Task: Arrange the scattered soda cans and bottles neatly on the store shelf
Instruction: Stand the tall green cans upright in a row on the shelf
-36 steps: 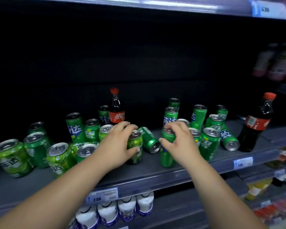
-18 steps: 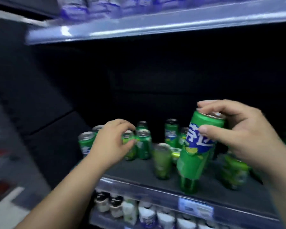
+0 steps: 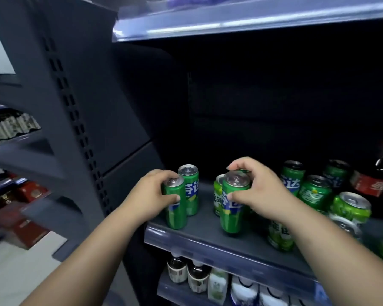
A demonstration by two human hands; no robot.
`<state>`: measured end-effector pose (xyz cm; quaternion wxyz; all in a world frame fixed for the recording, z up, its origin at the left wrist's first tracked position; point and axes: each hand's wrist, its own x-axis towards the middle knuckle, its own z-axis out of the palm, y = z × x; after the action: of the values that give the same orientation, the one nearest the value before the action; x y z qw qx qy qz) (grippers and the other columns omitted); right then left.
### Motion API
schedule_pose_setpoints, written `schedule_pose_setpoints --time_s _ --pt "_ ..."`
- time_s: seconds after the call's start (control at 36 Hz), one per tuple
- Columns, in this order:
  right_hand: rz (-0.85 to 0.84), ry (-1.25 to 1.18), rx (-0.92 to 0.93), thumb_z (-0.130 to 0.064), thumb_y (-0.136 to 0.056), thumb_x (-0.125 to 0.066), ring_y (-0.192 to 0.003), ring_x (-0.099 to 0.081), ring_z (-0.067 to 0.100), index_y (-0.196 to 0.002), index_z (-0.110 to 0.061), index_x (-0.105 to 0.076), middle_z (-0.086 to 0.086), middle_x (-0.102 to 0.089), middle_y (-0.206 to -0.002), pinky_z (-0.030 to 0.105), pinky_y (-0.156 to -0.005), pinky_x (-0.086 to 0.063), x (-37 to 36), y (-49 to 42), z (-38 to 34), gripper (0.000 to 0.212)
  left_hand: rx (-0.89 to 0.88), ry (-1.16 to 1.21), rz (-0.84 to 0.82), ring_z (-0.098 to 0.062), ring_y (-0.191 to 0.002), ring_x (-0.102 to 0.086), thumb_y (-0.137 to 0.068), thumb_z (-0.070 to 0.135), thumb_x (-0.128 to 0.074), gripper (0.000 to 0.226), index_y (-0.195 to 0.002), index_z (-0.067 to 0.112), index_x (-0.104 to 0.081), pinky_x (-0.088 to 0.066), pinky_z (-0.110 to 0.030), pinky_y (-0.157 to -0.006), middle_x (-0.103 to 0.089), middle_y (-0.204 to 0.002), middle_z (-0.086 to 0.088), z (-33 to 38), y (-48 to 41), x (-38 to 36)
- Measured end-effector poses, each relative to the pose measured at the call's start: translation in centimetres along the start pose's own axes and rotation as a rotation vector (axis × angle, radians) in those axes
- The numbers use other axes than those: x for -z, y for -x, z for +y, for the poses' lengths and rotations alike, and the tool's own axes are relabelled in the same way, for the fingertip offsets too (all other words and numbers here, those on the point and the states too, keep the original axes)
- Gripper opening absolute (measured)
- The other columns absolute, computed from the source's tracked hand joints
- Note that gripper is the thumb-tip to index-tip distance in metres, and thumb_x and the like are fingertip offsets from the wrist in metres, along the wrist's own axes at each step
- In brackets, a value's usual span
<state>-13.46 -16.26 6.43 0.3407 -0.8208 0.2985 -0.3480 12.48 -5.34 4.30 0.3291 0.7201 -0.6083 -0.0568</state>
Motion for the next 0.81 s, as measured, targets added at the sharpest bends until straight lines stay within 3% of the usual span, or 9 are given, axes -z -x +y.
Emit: schedule_pose_setpoints --time_s 0.11,0.19,0.33,0.47,0.56,0.67,0.81 --pt "-0.051 0.051 -0.052 -0.028 -0.055 -0.082 -0.098 -0.065 0.013 -0.102 -0.044 -0.059 -0.013 -0.063 -0.107 0.032 -0.082 -0.056 -2.5 -1.0 0.7 0.055 -0.029 0.062 0.002 0.002 -0.102 -0.056 -0.068 0.027 -0.087 0.049 -0.11 0.039 -0.066 -0.043 -0.018 -0.091 -0.061 -0.105 0.016 -1.3 -0.4 0.0" --pt "-0.09 0.06 -0.069 -0.016 -0.062 -0.086 -0.092 -0.066 0.013 -0.097 -0.038 -0.058 -0.007 -0.064 -0.104 0.033 -0.079 -0.058 -3.6 -1.5 0.7 0.05 -0.077 0.066 -0.019 0.002 -0.101 -0.057 -0.073 0.033 -0.083 0.041 -0.111 0.037 -0.068 -0.045 -0.021 -0.092 -0.062 -0.104 0.016 -2.0 -0.9 0.5" --pt "-0.093 0.103 -0.091 -0.02 -0.061 -0.086 -0.094 -0.067 0.015 -0.095 -0.034 -0.058 -0.005 -0.065 -0.104 0.042 -0.082 -0.059 -4.6 -1.8 0.7 0.046 -0.129 0.082 -0.033 -0.001 -0.1 -0.059 -0.084 0.04 -0.072 0.028 -0.112 0.034 -0.071 -0.046 -0.024 -0.091 -0.064 -0.102 0.015 -2.4 -1.1 1.0" --pt "-0.105 0.225 -0.029 -0.014 -0.068 -0.088 -0.101 -0.062 0.002 -0.095 -0.036 -0.062 -0.01 -0.064 -0.111 0.026 -0.089 -0.052 -3.8 -1.3 0.0 0.043 -0.134 0.09 -0.018 -0.002 -0.088 -0.059 -0.082 0.042 -0.073 0.023 -0.103 0.034 -0.072 -0.047 -0.024 -0.08 -0.064 -0.096 0.014 -2.5 -1.2 0.8" --pt "-0.088 0.184 -0.067 -0.013 -0.069 -0.087 -0.101 -0.065 0.003 -0.1 -0.032 -0.068 -0.01 -0.069 -0.11 0.028 -0.089 -0.054 -3.3 -0.8 -0.2 0.041 -0.137 0.13 -0.022 -0.002 -0.081 -0.058 -0.08 0.04 -0.075 0.019 -0.098 0.034 -0.072 -0.045 -0.022 -0.074 -0.064 -0.093 0.013 -2.6 -1.3 0.7" --pt "-0.06 0.174 -0.108 -0.01 -0.072 -0.084 -0.102 -0.068 0.003 -0.101 -0.039 -0.068 -0.013 -0.072 -0.111 0.032 -0.086 -0.058 -3.4 -0.6 -0.1 0.044 -0.142 0.18 -0.032 0.001 -0.074 -0.058 -0.081 0.036 -0.076 0.014 -0.095 0.032 -0.073 -0.044 -0.019 -0.071 -0.064 -0.093 0.014 -2.3 -1.3 0.5" --pt "0.028 0.296 -0.1 -0.013 -0.072 -0.084 -0.087 -0.063 0.0 -0.086 -0.042 -0.065 -0.013 -0.07 -0.095 0.023 -0.078 -0.049 -4.2 -0.7 -0.1 0.038 -0.162 0.21 -0.028 0.003 -0.072 -0.059 -0.08 0.033 -0.077 0.01 -0.086 0.029 -0.071 -0.044 -0.019 -0.069 -0.064 -0.088 0.013 -2.1 -1.3 0.0"
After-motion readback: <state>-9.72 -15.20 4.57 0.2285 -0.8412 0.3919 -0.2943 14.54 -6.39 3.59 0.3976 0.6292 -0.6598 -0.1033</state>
